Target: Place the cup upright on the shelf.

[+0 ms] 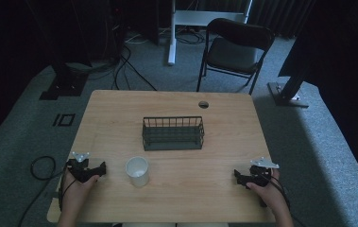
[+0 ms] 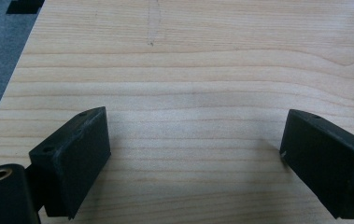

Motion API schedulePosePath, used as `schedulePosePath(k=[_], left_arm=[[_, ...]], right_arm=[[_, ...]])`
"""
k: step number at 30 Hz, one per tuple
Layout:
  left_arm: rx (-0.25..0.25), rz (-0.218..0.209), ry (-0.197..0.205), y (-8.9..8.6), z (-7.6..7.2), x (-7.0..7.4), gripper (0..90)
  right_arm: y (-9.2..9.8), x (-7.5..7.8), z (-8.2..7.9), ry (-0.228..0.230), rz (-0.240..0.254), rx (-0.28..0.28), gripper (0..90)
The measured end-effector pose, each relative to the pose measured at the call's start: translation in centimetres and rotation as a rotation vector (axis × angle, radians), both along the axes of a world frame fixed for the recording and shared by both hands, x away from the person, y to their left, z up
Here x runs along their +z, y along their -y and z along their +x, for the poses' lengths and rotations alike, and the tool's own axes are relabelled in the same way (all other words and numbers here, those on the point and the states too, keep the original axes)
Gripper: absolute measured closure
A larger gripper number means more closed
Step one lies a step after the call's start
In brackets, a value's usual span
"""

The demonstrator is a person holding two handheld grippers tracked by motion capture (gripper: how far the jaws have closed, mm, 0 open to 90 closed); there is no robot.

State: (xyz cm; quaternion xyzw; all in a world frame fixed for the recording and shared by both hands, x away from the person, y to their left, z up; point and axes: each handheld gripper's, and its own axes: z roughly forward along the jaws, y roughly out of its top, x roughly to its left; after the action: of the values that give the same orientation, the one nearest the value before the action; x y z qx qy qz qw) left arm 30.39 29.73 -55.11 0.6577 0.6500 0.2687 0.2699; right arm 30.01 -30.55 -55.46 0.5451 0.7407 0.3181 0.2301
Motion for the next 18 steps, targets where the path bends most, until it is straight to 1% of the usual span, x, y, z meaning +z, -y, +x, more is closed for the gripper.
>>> schedulePosePath(k=[2,15,18], left_arm=[[0.000,0.000,0.001,0.00,0.00,-0.01,8.9],[-0.001,0.000,-0.001,0.00,0.00,0.00,8.8],[-0.017,0.001,0.000,-0.11,0.10,0.00,8.8]], right_arm=[[0.13,0.00,0.02,0.000,0.001,0.010,10.3],[0.11,-0.02,0.01,0.001,0.001,0.010,10.3],[0.10,-0.01,0.00,0.003,0.000,0.016,10.4]])
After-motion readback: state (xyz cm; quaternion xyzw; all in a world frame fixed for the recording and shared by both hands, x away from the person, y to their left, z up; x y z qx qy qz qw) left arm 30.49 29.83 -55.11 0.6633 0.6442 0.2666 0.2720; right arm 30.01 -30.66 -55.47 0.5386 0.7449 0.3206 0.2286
